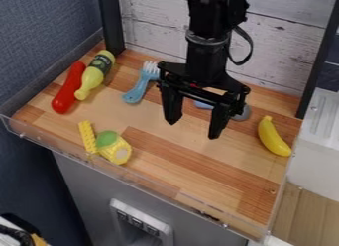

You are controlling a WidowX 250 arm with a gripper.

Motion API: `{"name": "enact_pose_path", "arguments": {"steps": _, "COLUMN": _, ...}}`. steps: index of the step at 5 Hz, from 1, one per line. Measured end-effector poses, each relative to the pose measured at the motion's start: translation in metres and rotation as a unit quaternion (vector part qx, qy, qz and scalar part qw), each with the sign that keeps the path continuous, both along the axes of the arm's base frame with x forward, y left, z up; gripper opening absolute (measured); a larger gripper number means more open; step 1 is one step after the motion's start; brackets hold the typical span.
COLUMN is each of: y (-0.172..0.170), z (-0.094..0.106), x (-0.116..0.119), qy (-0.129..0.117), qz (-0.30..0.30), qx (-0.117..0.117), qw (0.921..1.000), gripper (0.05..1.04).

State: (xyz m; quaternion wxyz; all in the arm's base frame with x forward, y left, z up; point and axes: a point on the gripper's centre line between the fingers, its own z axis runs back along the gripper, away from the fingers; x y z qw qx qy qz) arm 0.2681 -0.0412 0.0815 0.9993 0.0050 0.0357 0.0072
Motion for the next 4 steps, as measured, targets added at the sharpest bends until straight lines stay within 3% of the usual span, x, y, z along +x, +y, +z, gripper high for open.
{"name": "enact_pose_path", "arguments": {"steps": 1, "y": 0.022, "z": -0.004, "x": 0.01, "qy": 0.009, "qz": 0.049, "qx": -0.002, "qw": 0.9987, "gripper": 0.998}}
{"name": "enact_pose_path", "arguments": {"steps": 3, "y": 0.102, "z": 0.001, "x": 0.045, "qy": 0.007, "qz": 0.169, "qx": -0.006, "qw": 0.9857, "gripper": 0.991}}
{"name": "enact_pose_path", "arguments": {"steps": 4, "y": 0.143, "z": -0.003, "x": 0.065, "qy": 0.013, "qz": 0.178, "qx": -0.01, "qw": 0.9839, "gripper": 0.991}}
